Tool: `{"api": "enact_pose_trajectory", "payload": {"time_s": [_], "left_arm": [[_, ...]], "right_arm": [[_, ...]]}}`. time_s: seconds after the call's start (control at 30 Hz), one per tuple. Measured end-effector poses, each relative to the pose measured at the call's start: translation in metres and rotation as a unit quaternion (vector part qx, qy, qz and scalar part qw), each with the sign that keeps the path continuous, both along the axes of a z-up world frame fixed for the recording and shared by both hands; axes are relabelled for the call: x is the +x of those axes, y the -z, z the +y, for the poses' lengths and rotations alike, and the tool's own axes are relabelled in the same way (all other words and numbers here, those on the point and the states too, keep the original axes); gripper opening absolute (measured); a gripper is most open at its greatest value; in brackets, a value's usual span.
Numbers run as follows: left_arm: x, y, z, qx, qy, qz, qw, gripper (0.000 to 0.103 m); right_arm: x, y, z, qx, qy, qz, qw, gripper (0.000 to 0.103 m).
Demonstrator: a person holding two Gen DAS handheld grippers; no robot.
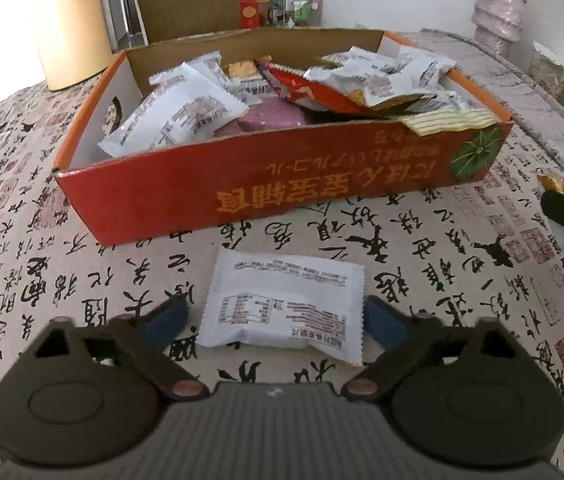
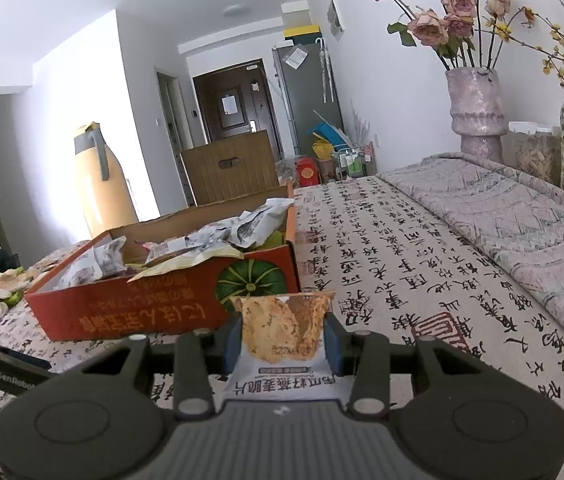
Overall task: Organize snacks
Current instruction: 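Grasp the last cracker packet with the right tool while the left tool grasps the white packet, then carry both packets over the box, lower them in and open both tools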
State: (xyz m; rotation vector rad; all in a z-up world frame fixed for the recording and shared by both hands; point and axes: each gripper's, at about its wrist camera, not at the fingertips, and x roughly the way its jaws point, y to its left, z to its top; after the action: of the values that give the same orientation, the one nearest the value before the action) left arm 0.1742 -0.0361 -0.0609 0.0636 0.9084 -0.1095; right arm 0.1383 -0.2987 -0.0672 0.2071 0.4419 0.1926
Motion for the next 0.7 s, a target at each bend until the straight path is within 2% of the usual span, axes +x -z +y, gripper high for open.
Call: {"api": "enact_pose_trajectory", "payload": {"time_s": [0.1,0.27,0.53,0.7], "left_arm": [[-0.006,-0.003,0.0,-0.003,0.003,-0.008,1.0,0.07],[-0.014,-0.004,0.003,-0.008,0.0,-0.02,0.9998,0.063],[-0.021,-0.006,0.008,-0.015,-0.007,-0.03,0.9994,0.062],[-0.031,-0.019,0.009,-0.019,0.0,-0.054,0.9983,0.062]], "right_arm": [[-0.001,0.0,0.0,0.002,0.001,0.0,1.0,0.041],[-0.001,0.0,-0.001,0.003,0.002,-0.002,1.0,0.041],[-0.004,-0.001,0.001,-0.002,0.002,-0.011,1.0,0.041],[-0.008,-0.003,0.006,-0.017,0.001,-0.014,1.0,0.041]]}}
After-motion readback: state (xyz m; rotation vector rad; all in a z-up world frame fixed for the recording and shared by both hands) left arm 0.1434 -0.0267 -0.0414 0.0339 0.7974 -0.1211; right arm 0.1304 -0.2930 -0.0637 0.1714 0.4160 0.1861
